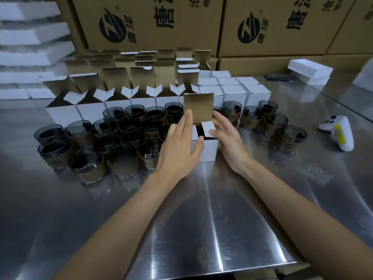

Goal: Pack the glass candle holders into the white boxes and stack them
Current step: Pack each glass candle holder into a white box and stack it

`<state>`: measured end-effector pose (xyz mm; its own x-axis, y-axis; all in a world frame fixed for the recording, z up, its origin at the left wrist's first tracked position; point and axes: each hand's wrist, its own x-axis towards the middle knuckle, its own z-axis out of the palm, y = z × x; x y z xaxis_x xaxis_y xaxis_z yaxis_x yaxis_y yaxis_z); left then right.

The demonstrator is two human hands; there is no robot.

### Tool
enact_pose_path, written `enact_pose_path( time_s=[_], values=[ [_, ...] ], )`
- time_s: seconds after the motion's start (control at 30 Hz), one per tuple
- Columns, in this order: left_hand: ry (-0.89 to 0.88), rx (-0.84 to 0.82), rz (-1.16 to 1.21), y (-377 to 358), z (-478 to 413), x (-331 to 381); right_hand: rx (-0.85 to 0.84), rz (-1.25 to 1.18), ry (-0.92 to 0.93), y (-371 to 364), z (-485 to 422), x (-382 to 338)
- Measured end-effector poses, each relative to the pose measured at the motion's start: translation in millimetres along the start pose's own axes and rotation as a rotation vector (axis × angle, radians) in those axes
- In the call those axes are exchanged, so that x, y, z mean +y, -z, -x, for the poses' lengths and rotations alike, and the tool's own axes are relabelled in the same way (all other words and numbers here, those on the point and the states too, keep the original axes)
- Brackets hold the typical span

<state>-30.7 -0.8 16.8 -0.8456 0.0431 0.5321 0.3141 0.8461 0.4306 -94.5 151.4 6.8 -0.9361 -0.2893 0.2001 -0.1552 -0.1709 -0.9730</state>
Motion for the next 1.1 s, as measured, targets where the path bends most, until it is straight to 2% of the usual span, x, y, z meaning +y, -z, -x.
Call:
enact_pose_path(
  time_s=[0.23, 0.33, 0.4, 0.6, 0.7, 0.87, 1.1],
  values=[
    [-0.022, 0.067, 0.173, 3.0, 9.1, 0.2, -0.027, 0.047, 0.058, -1.8, -5.5, 2.1],
    [-0.012, 0.182, 0.127, 4.6, 11.1, 2.6, -0.027, 0.044, 0.068, -2.6, -4.8, 2.0],
    [-0.020, 0.201, 0.073, 5.9, 10.3, 4.2, -0.024, 0.052, 0.076, -2.8, -3.8, 1.4],
    [-0.117, 0.125, -0.075, 12.4, 11.3, 3.5, -0.022, 0.070, 0.030, 0.3, 0.2, -1.0],
    [-0.118, 0.044, -0.116, 10.0, 14.3, 2.4, -0.080, 0.039, 0.051, 1.2, 4.3, -1.5],
    [-0.096, 0.040, -0.060, 7.4, 15.1, 2.8, -0.216, 0.350, 0.170, 2.5, 10.3, -1.5],
    [-0.059, 0.072, -0.010, 7.0, 10.6, 2.8, -0.115, 0.432, 0.225, -2.6, 10.1, -2.9]
  ],
)
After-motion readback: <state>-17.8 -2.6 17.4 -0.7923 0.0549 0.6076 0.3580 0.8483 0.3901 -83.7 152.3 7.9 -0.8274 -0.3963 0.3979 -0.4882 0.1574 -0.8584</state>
